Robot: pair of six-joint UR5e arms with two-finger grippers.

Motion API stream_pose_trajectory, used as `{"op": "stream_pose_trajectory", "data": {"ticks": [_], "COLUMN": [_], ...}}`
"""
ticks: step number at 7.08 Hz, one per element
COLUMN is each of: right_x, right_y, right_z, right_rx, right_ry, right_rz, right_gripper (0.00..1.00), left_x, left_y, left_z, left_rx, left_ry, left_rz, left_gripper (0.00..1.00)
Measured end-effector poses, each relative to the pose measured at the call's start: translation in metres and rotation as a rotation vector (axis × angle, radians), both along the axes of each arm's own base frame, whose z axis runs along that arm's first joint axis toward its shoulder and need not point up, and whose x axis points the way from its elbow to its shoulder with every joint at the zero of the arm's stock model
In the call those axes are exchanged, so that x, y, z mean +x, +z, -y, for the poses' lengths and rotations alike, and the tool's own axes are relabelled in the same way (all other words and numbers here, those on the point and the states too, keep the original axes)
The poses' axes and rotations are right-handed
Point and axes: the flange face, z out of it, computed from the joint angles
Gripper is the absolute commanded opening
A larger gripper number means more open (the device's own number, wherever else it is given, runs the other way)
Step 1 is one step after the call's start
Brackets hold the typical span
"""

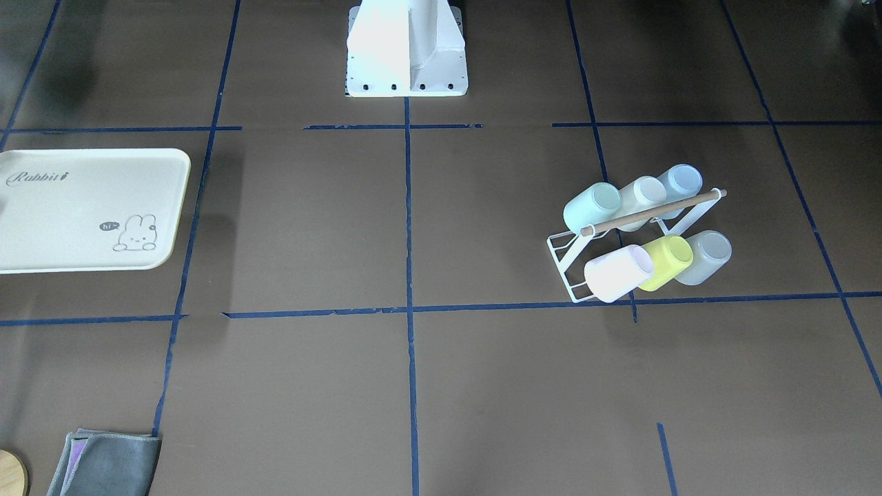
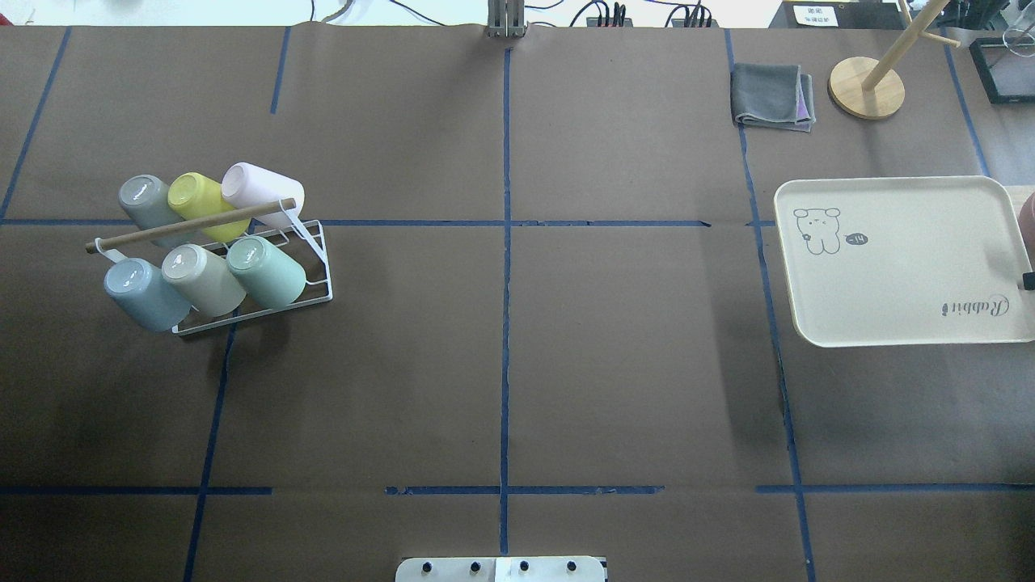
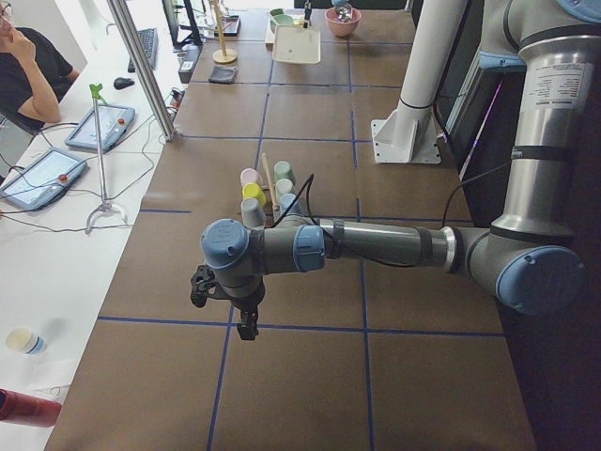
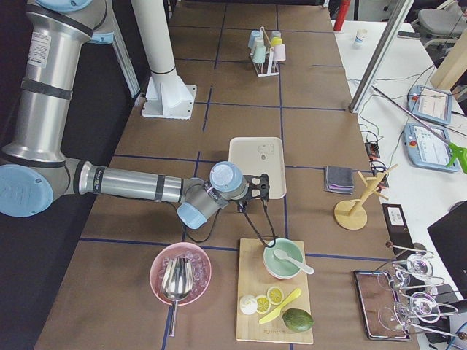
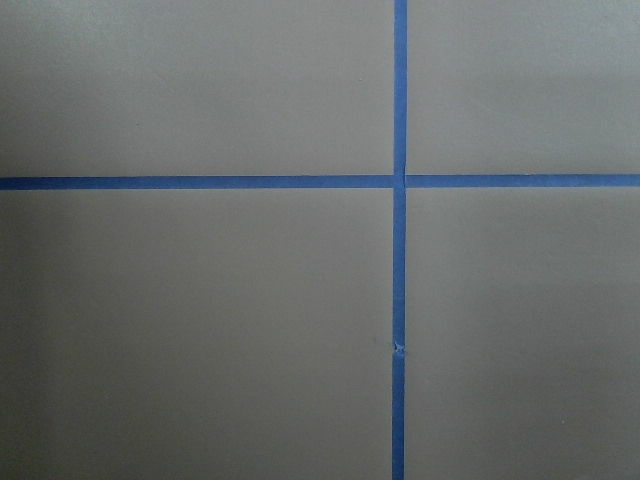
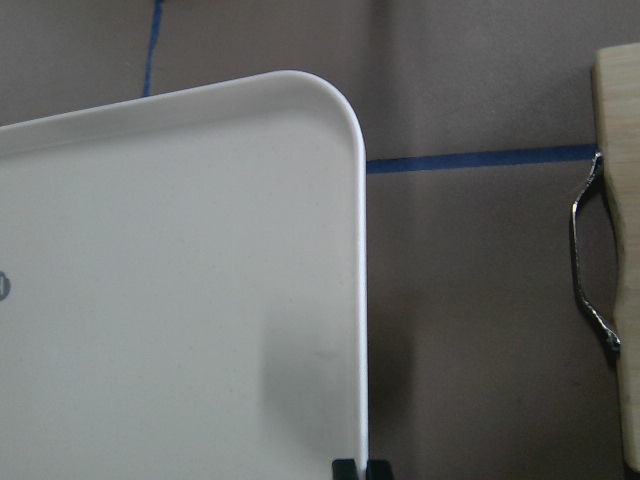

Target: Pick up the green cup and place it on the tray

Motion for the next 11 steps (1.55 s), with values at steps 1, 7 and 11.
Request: {"op": "stream_pose_trajectory", "data": {"ticks": [1,7,11], "right_x": [0.003,-0.164,-0.341], "right_y": [-0.026,-0.206,-0.256], "right_z": [0.012,0.083,-0.006], "right_rx": [-0.012,-0.111,-0.045], "right_ry": [0.024,0.01,0.003], "right_rz": [0.041,0.15,0.042], "right_gripper": [0.0,0.0,0.0], "left_x": [0.0,-0.001,0.001], "left_y": [0.0,0.0,0.002], "left_z": [0.0,0.0,-0.001], "left_rx": [0.0,0.0,-0.003], "left_ry": [0.0,-0.001,0.003], "left_rz": [0.0,0.0,0.0], "left_gripper": [1.0,1.0,1.0]}}
